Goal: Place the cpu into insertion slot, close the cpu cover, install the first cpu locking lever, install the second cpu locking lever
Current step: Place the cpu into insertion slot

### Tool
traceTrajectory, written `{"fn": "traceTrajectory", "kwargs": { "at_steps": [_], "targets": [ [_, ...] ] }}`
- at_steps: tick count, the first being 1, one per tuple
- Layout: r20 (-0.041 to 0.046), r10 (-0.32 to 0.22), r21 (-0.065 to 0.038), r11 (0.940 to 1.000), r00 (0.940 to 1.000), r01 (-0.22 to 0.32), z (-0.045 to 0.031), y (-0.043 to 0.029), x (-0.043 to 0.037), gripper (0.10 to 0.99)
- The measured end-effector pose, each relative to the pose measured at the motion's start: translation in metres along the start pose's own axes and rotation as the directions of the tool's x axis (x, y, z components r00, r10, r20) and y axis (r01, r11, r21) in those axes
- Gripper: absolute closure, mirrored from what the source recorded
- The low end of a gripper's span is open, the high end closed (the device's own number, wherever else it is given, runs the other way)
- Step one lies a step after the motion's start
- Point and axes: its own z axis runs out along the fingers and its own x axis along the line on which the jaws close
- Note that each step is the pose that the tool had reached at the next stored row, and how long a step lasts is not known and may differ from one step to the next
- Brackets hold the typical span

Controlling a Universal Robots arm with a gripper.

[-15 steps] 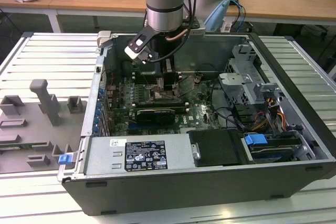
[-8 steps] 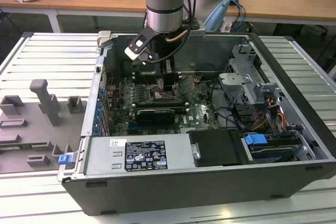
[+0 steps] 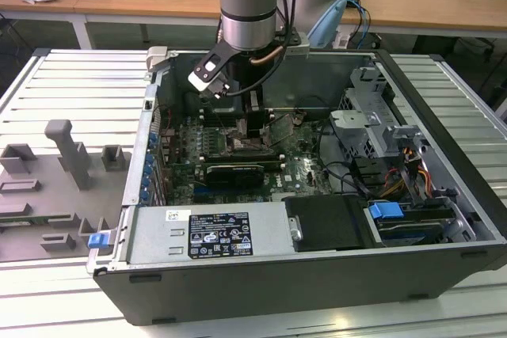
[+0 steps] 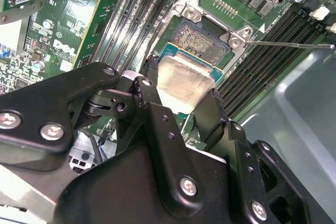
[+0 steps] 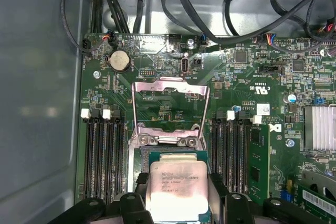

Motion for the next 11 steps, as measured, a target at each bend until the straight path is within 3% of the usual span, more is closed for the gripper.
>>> {"fn": "traceTrajectory", "kwargs": {
  "at_steps": [11],
  "targets": [
    [-0.0001, 0.001, 0.0, 1.0, 1.0, -0.001, 0.0036, -0.0002, 0.0025, 0.561]
  ]
}}
